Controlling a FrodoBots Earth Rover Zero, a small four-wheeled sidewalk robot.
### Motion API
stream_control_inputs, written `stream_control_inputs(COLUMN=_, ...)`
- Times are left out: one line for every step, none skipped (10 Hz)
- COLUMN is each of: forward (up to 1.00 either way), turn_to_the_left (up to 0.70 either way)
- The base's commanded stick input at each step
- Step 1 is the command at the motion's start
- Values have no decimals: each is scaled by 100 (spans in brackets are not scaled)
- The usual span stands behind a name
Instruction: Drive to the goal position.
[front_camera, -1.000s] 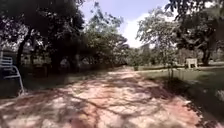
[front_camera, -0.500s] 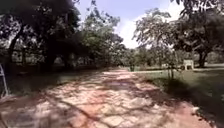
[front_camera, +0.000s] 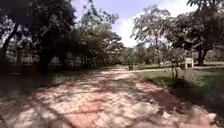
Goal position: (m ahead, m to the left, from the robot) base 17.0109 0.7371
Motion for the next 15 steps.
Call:
stream_control_inputs(forward=70, turn_to_the_left=0)
stream_control_inputs(forward=70, turn_to_the_left=0)
stream_control_inputs(forward=70, turn_to_the_left=0)
stream_control_inputs(forward=70, turn_to_the_left=0)
stream_control_inputs(forward=70, turn_to_the_left=0)
stream_control_inputs(forward=70, turn_to_the_left=0)
stream_control_inputs(forward=70, turn_to_the_left=0)
stream_control_inputs(forward=70, turn_to_the_left=-14)
stream_control_inputs(forward=70, turn_to_the_left=-30)
stream_control_inputs(forward=70, turn_to_the_left=0)
stream_control_inputs(forward=70, turn_to_the_left=0)
stream_control_inputs(forward=70, turn_to_the_left=0)
stream_control_inputs(forward=70, turn_to_the_left=0)
stream_control_inputs(forward=70, turn_to_the_left=0)
stream_control_inputs(forward=70, turn_to_the_left=0)
